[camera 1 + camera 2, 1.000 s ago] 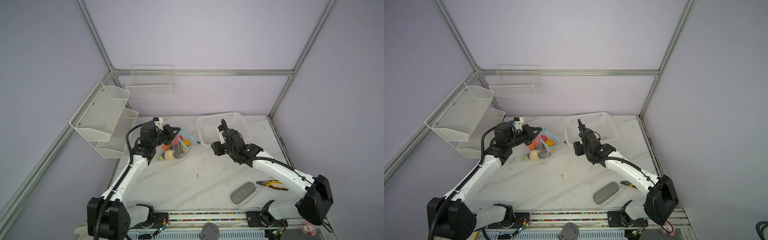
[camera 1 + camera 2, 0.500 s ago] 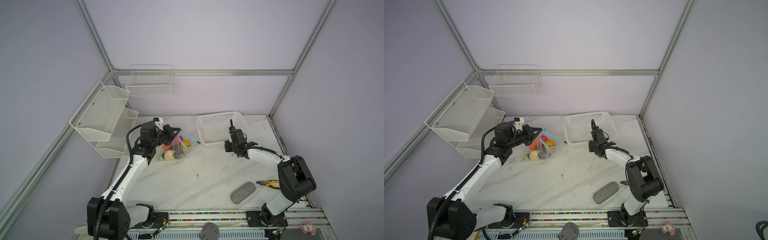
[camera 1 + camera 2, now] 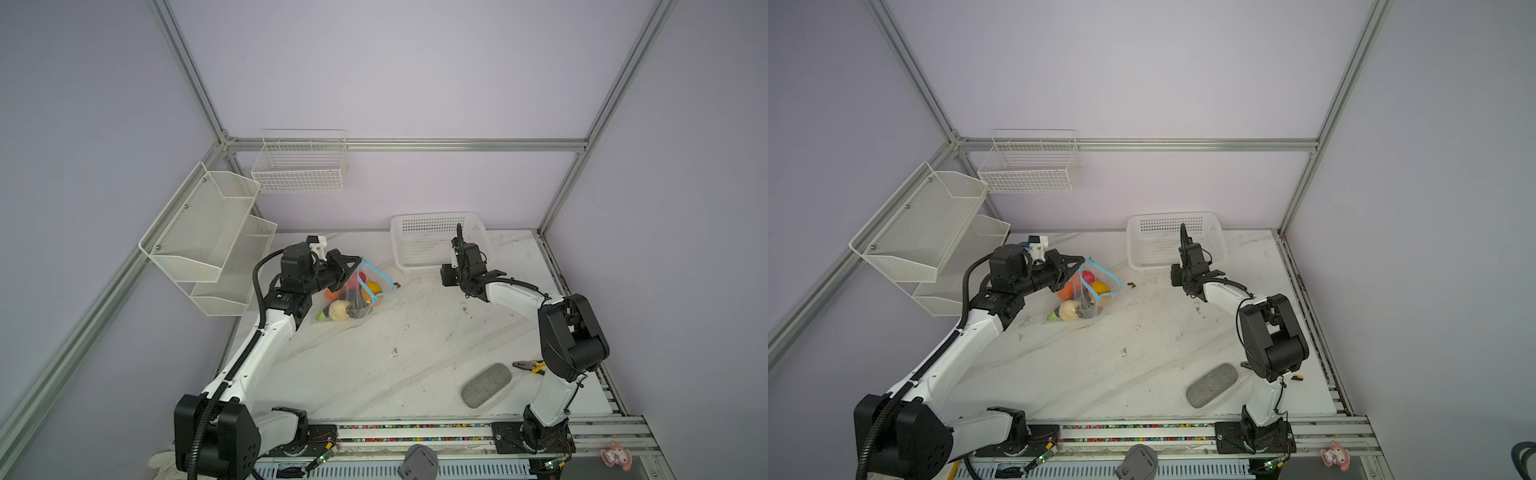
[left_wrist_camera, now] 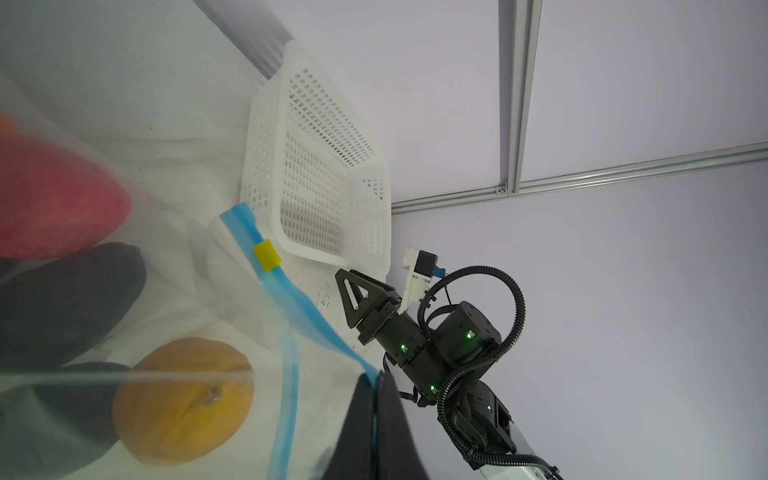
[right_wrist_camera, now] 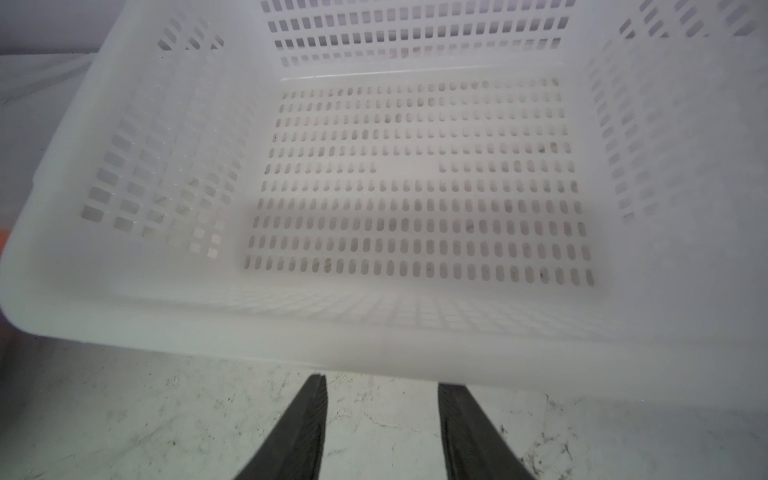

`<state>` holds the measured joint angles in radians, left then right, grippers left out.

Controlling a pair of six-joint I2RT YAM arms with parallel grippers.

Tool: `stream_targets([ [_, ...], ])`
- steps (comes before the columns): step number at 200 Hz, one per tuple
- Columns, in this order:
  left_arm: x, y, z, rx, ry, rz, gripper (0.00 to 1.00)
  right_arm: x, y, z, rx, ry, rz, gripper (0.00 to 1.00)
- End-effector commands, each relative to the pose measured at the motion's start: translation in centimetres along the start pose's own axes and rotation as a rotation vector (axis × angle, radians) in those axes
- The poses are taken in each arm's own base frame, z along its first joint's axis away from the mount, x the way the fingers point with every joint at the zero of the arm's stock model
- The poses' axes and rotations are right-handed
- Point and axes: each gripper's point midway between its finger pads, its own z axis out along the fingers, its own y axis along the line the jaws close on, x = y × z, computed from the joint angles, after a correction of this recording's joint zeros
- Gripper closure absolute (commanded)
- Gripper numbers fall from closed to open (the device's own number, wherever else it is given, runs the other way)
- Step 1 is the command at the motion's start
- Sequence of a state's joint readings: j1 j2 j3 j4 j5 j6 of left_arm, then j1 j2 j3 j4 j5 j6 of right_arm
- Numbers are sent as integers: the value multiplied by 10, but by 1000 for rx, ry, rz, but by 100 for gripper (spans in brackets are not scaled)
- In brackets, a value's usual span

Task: Place the food in the zip-top bag and seal the zipper
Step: 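Raise the right gripper out of the bag and draw back over the basket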

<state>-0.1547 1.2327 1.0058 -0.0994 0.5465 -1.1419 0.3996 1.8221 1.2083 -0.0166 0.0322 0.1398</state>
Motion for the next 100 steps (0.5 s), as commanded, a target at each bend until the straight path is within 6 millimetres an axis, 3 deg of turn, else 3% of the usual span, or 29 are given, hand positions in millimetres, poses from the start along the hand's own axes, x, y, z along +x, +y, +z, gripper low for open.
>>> stream_targets([
  [1, -8, -33, -11, 74, -25, 54, 100, -9, -1, 6, -6, -19, -4, 53],
  [36, -8, -32, -10, 72, -22, 55, 100, -13, 11, -2, -71, -8, 96, 49],
  [69, -7, -31, -9, 66, -12, 55, 100, -8, 77, -48, -461, 115, 375, 45],
  [100, -6, -28, -9, 57, -16, 50, 100, -8, 122, -95, -694, 154, 497, 43],
])
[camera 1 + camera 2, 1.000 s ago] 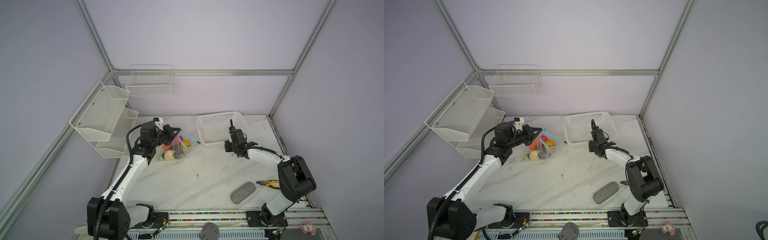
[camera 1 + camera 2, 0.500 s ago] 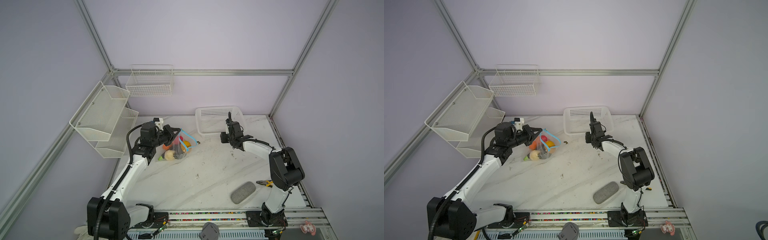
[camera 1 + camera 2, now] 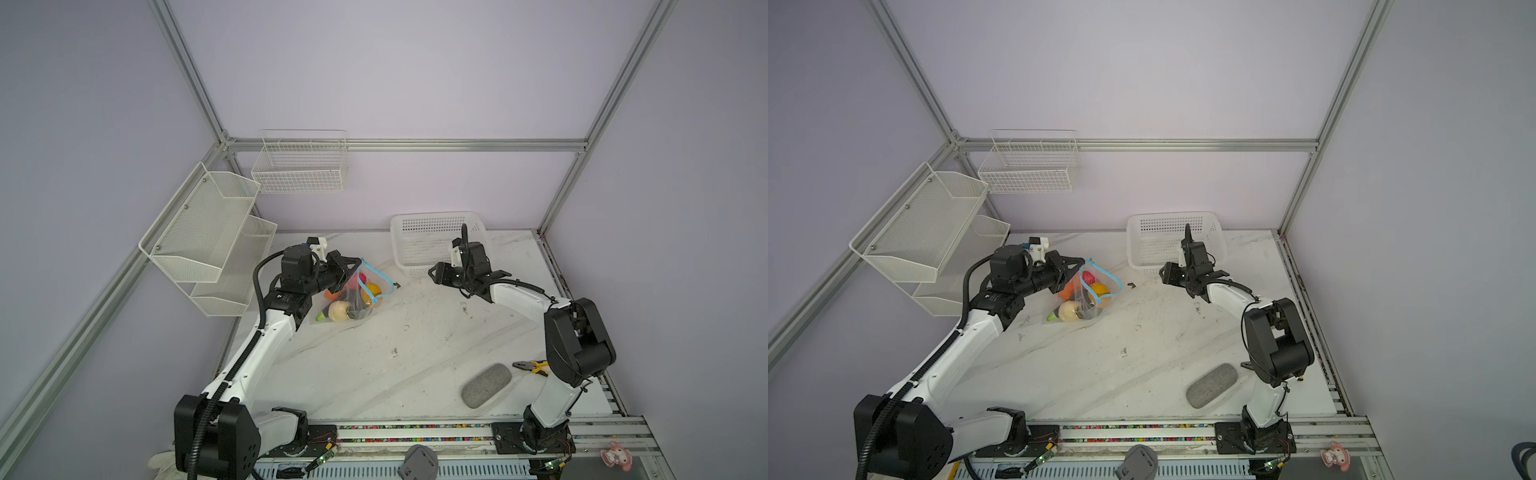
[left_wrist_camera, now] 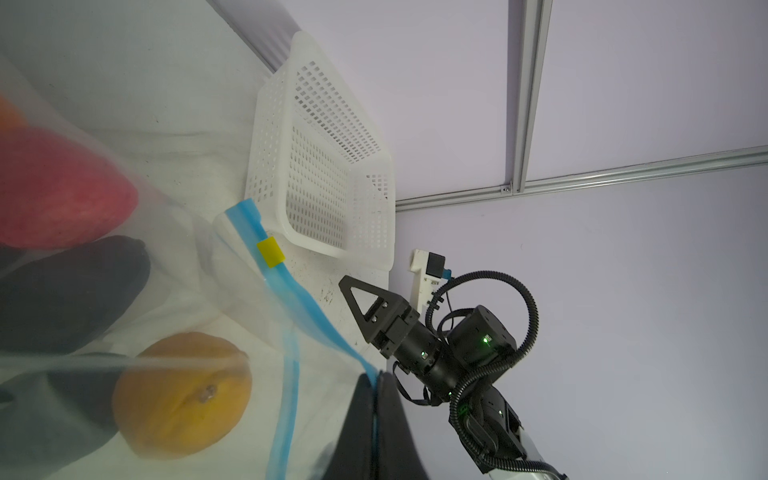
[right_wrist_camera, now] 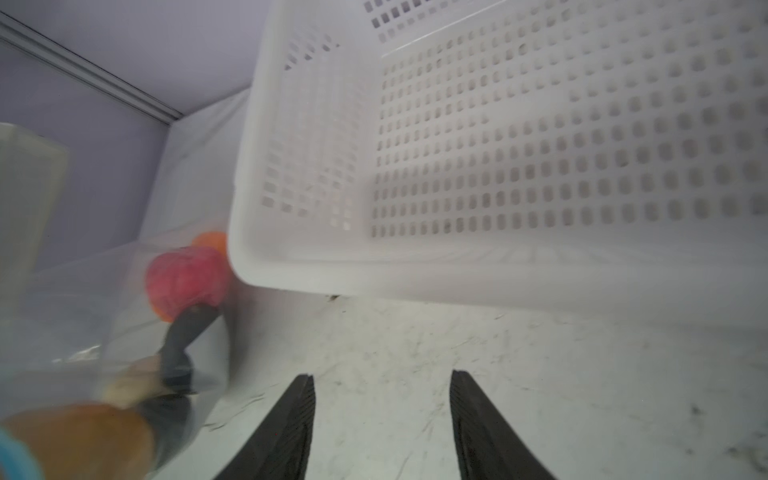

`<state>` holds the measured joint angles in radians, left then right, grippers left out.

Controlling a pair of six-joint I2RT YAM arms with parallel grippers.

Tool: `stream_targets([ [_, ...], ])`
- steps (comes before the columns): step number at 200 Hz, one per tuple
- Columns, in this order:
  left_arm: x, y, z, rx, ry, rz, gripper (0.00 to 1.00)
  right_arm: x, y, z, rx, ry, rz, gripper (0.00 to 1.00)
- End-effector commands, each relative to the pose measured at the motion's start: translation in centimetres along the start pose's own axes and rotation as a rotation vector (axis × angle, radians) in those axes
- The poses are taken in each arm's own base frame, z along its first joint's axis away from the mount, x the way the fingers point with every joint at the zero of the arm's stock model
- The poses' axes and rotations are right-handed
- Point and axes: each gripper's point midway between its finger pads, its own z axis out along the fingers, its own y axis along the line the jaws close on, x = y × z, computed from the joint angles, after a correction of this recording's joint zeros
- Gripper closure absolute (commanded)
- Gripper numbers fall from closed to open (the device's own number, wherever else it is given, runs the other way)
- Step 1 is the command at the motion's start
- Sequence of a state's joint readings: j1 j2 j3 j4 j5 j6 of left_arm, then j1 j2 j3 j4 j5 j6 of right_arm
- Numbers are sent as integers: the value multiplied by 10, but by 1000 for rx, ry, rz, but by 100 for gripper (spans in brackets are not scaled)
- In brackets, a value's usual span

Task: Place the food in the zip-top bag and seal the zipper
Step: 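Raise the right gripper out of the bag and draw back over the basket, then move the right gripper to the bag's zipper edge and pinch it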

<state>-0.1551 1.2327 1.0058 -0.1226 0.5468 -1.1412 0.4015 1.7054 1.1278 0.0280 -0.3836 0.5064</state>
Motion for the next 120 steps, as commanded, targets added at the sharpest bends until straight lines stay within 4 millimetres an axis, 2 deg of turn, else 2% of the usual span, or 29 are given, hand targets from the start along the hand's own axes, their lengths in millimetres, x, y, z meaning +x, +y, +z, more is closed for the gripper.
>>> stream_targets([
  [1, -8, -32, -9, 74, -26, 61, 100, 13, 70, -24, -279, 71, 147, 43],
  [28, -9, -33, -9, 75, -28, 64, 100, 30, 110, -27, -369, 133, 138, 40],
  [45, -9, -31, -9, 70, -32, 62, 100, 40, 126, -22, -399, 155, 130, 40],
  [89, -7, -27, -8, 63, -28, 58, 100, 66, 134, 8, -385, 239, 92, 39],
  [107, -7, -26, -8, 62, -28, 57, 100, 73, 137, 15, -391, 255, 86, 42],
  [120, -7, -26, -7, 62, -26, 57, 100, 76, 135, 20, -390, 264, 87, 50],
])
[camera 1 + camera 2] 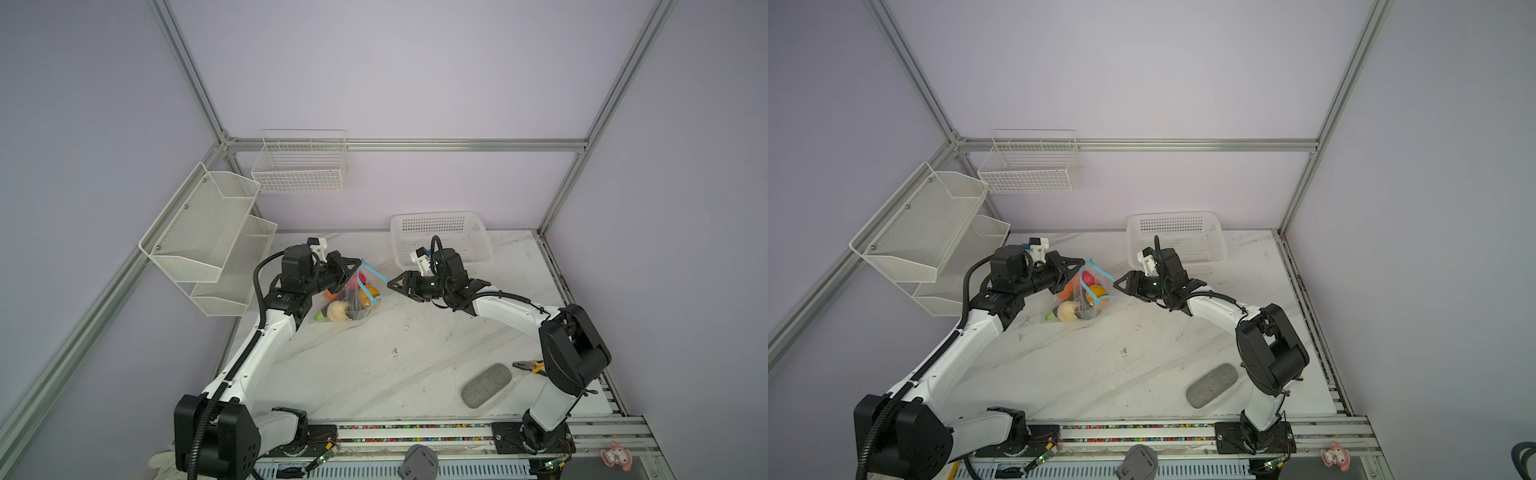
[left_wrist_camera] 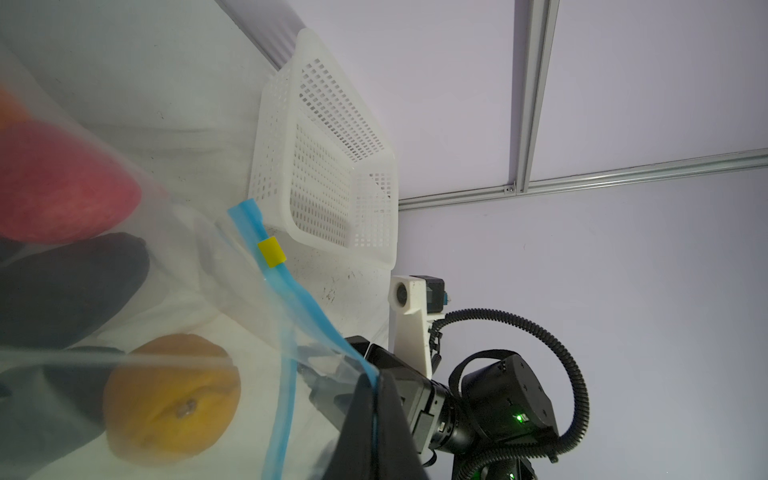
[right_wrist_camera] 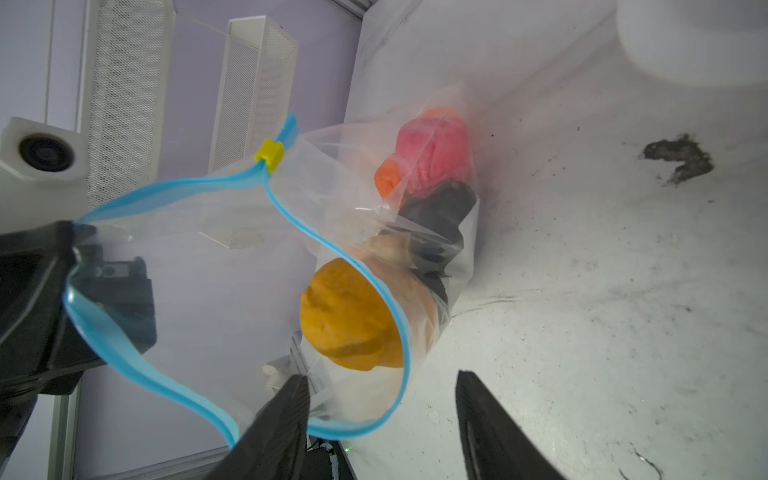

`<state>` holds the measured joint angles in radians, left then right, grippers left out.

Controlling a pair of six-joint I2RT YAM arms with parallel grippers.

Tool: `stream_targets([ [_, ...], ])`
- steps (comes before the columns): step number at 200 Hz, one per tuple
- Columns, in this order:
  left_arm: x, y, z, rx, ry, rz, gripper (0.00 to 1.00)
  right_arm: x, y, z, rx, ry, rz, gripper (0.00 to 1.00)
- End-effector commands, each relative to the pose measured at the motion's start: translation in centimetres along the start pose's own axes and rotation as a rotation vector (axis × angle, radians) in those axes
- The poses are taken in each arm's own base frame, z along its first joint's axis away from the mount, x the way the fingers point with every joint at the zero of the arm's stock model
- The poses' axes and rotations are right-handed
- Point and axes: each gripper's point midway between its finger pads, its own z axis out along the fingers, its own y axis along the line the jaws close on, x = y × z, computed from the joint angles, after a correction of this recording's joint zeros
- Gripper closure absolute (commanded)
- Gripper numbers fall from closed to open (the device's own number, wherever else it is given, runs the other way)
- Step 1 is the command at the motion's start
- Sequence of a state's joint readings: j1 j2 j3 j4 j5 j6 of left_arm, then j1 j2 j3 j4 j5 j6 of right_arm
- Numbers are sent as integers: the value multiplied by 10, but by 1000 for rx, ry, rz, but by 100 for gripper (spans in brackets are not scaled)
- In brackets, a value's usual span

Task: Place the food in the zip-top bag and seal the zipper
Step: 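Move the right gripper to the bag's zipper edge and pinch it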

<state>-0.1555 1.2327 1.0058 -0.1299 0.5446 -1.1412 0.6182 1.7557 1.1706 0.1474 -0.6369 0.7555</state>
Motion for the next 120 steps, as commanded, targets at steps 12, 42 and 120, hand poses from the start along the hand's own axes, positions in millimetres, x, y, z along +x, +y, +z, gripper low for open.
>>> stream_targets([
  [12, -7, -28, -6, 69, -23, 60, 100, -2, 7, 11, -38, 11, -5, 57],
  [42, -7, -27, -5, 67, -20, 63, 100, -6, 11, 14, -62, 11, -10, 70],
  [120, -6, -16, -10, -30, -20, 151, 100, -17, 43, 14, -131, -2, -39, 94],
])
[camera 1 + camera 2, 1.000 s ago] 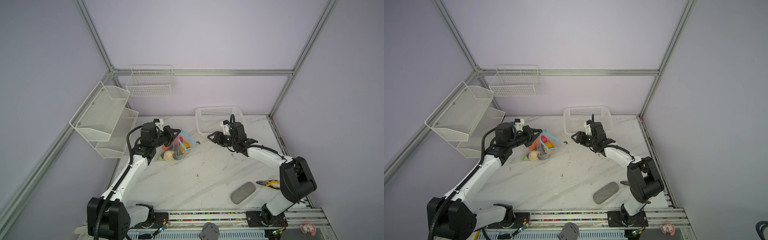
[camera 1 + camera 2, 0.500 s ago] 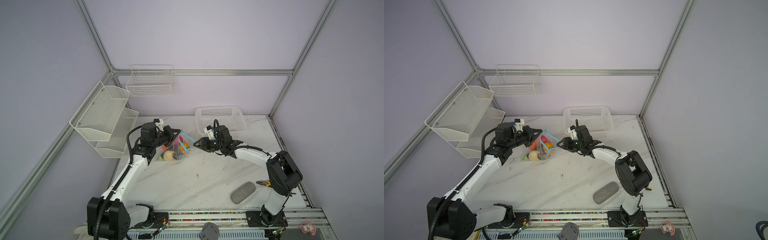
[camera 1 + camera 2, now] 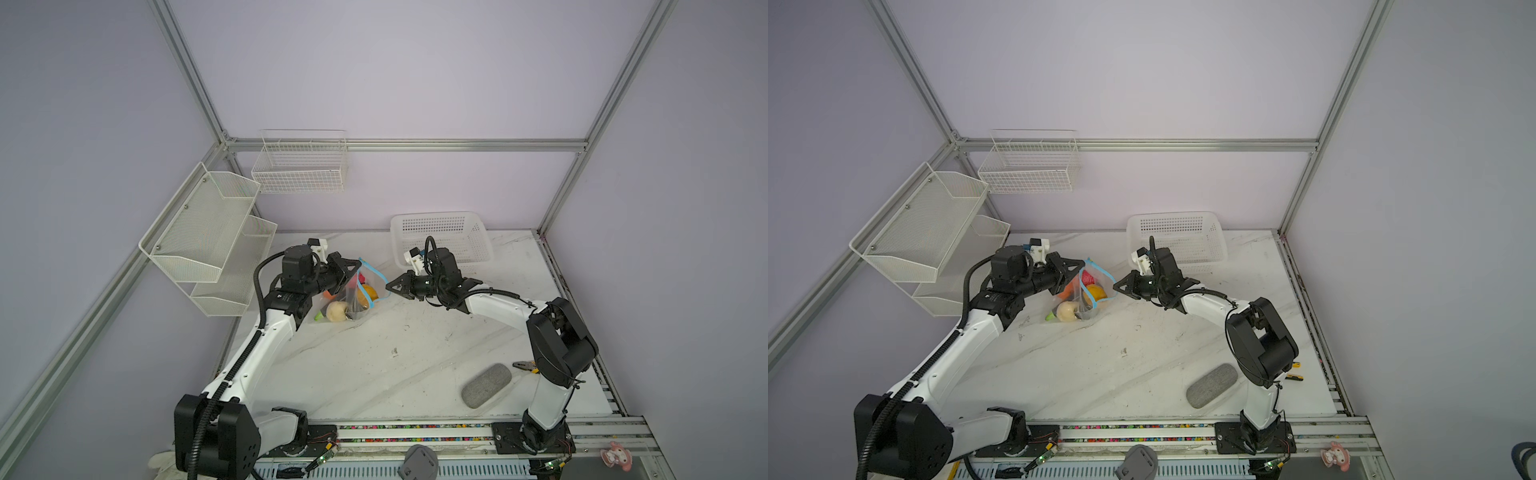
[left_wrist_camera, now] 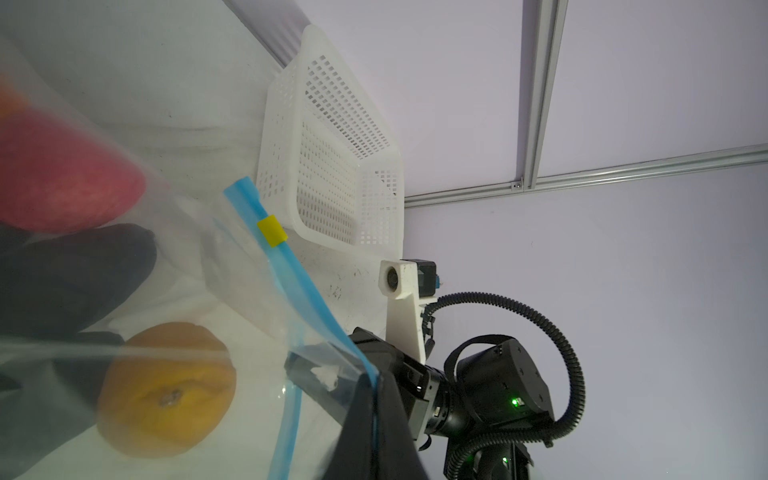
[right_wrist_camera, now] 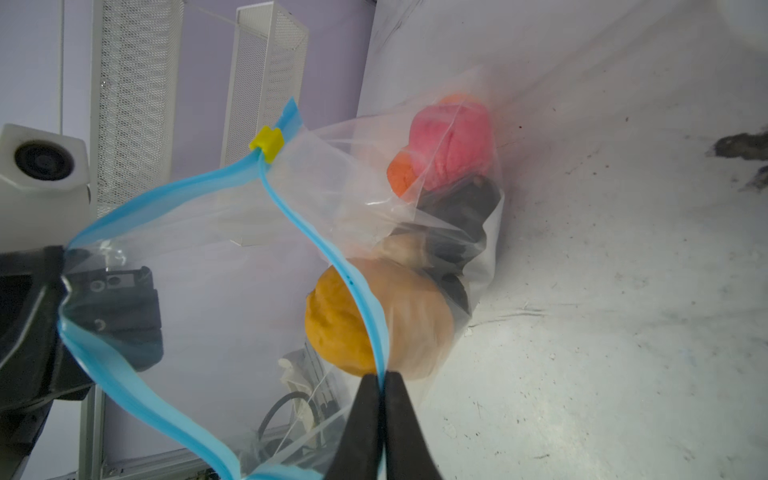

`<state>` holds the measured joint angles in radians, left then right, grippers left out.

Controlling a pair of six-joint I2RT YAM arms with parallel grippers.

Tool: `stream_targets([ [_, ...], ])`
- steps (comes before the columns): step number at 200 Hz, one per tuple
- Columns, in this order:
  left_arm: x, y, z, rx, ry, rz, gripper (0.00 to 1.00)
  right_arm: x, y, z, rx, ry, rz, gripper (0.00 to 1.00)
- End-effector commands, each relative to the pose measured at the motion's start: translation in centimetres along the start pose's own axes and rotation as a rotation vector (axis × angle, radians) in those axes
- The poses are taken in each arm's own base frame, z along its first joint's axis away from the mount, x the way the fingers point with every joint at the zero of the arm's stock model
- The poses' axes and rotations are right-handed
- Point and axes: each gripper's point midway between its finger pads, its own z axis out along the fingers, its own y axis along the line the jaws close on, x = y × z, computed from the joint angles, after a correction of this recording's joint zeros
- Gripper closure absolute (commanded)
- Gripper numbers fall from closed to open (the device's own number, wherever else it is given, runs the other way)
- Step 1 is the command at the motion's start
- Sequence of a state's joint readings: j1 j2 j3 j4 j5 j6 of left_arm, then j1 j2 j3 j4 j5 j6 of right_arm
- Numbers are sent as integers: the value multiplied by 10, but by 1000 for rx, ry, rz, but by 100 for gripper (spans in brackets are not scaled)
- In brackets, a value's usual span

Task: Place the food in the zip-top bag and seal the zipper
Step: 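Move the right gripper to the bag's zipper edge and pinch it, then lift the bag by its zipper edges with both grippers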

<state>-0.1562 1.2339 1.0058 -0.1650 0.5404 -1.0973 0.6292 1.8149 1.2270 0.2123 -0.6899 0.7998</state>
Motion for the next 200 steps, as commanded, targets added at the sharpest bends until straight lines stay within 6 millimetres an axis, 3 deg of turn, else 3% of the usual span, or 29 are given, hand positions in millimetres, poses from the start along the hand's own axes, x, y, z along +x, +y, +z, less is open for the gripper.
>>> stream_targets([
  [1, -10, -23, -11, -7, -35, 130, 100, -11, 27, 2, -54, -19, -46, 94],
  [55, -20, -22, -35, -160, -102, 290, 100, -38, 63, -10, -35, -76, -141, 95],
  [125, -41, -69, -55, -120, -182, 352, 100, -70, 126, -31, -44, -140, -278, 94],
  [200, -51, -99, -70, -68, -236, 354, 100, -88, 179, -47, -87, -178, -387, 94],
])
